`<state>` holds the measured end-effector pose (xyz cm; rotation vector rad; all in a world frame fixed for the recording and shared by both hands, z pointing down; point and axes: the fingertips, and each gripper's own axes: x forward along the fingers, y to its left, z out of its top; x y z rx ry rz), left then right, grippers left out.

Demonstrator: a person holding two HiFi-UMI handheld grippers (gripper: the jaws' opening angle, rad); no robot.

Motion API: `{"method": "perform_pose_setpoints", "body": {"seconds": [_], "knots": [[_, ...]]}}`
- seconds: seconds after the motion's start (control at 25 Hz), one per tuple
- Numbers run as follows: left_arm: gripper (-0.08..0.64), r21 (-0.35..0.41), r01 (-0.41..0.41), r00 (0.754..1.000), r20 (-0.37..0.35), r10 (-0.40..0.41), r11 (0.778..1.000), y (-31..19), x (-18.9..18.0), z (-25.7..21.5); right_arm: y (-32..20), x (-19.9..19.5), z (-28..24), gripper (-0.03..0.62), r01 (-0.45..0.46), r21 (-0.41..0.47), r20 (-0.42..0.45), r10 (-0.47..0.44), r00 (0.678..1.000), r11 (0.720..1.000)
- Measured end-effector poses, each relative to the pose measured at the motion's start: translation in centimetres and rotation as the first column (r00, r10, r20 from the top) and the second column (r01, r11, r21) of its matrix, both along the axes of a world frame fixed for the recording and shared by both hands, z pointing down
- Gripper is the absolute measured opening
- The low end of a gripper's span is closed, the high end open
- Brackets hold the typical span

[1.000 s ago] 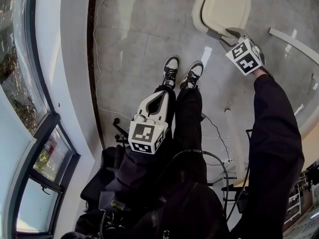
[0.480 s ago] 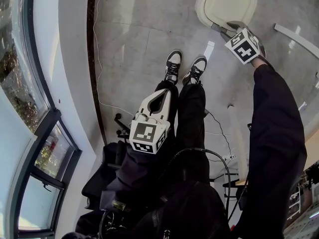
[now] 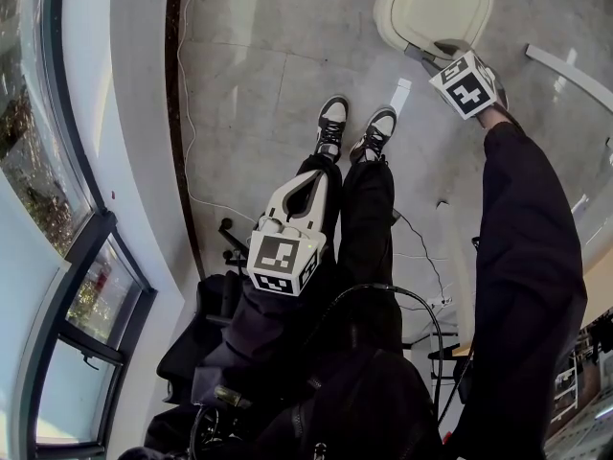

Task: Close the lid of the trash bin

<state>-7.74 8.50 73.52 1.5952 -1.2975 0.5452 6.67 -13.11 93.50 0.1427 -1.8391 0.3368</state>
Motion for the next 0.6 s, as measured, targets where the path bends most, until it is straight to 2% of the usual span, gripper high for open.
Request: {"method": "perform_pose_setpoints", "body": {"seconds": [0.4,0.6], "knots": [[0.002,0.007,-0.003,1.000,0.003,0.003,1.000,0.1,-0.3,0.1,0.2,-0.2,0.5,0.176,-0.023,-0.019,-0.004,0.023,1.000,1.000],[0.002,0.023,-0.009,1.000,0.008,0.009,1.000,-0.1,-0.6,-0.7,-0.3,-0.7,-1.8,0.176,-0.085,0.039,0.052,0.083,0.995,0.996]]}}
